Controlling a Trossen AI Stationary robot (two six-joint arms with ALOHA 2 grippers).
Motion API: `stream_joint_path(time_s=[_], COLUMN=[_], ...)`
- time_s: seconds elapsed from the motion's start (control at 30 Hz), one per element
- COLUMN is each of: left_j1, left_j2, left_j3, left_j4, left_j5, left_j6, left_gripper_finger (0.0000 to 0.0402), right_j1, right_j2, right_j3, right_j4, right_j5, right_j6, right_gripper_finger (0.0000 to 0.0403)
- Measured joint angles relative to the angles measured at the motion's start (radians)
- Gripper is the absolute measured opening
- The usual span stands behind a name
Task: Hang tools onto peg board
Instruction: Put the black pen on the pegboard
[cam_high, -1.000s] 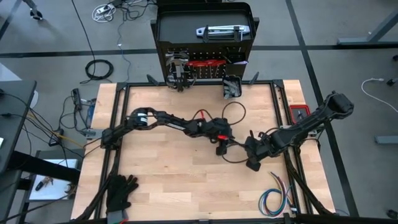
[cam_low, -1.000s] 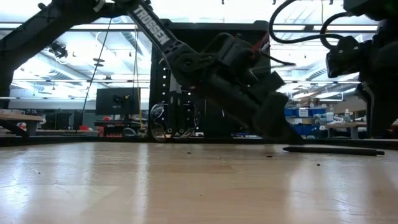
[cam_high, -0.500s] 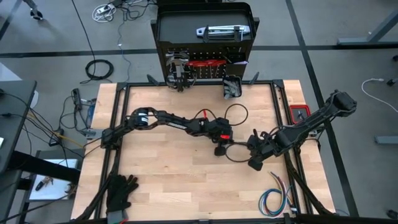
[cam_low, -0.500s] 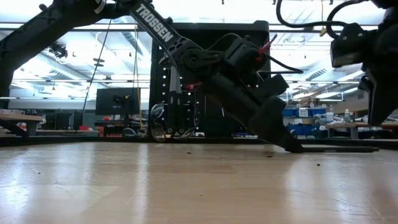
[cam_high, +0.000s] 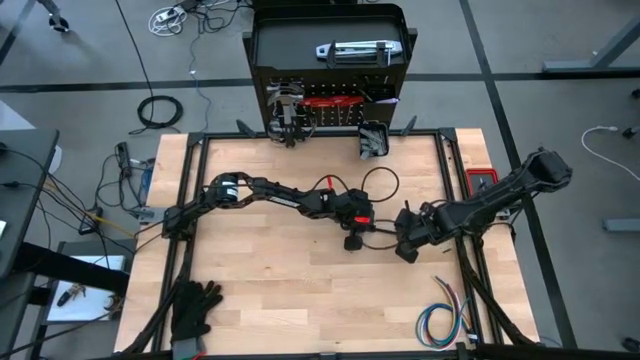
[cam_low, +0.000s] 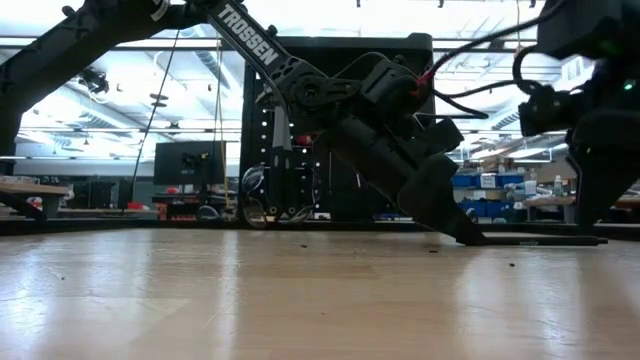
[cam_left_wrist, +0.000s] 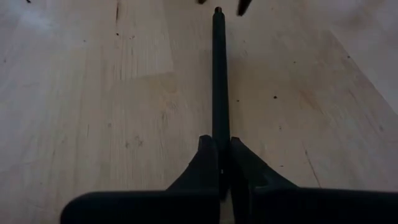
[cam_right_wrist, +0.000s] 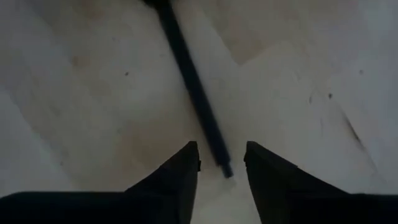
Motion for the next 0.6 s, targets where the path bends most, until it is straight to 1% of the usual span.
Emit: stream_joint_path(time_s=[0.13, 0.23, 0.4, 0.6], left_j1=[0.0, 0.0, 0.0, 0.0], left_j2=[0.001, 0.002, 0.002, 0.002], left_j3=[-0.001, -0.001, -0.002, -0.002], left_j4=[0.001, 0.002, 0.003, 0.005], left_j5=[0.0, -0.001, -0.002, -0.001], left_j6=[0.0, 0.0, 0.0, -0.001], left_gripper_finger=[0.0002, 0.0002, 0.0003, 0.0003], right_j1=[-0.046, -0.073, -0.114, -0.177], right_j2=[0.001, 0.001, 0.028, 0.059], right_j3=[-0.005, -0.005, -0.015, -0.1], right_j4=[0.041, 0.094, 0.116, 0.232], right_j5=[-0.004, -0.044, -0.073, -0.178], right_j6=[-0.059, -0.121, -0.166, -0.185], right_gripper_finger=[0.0165, 0.0174, 0.0174, 0.0172])
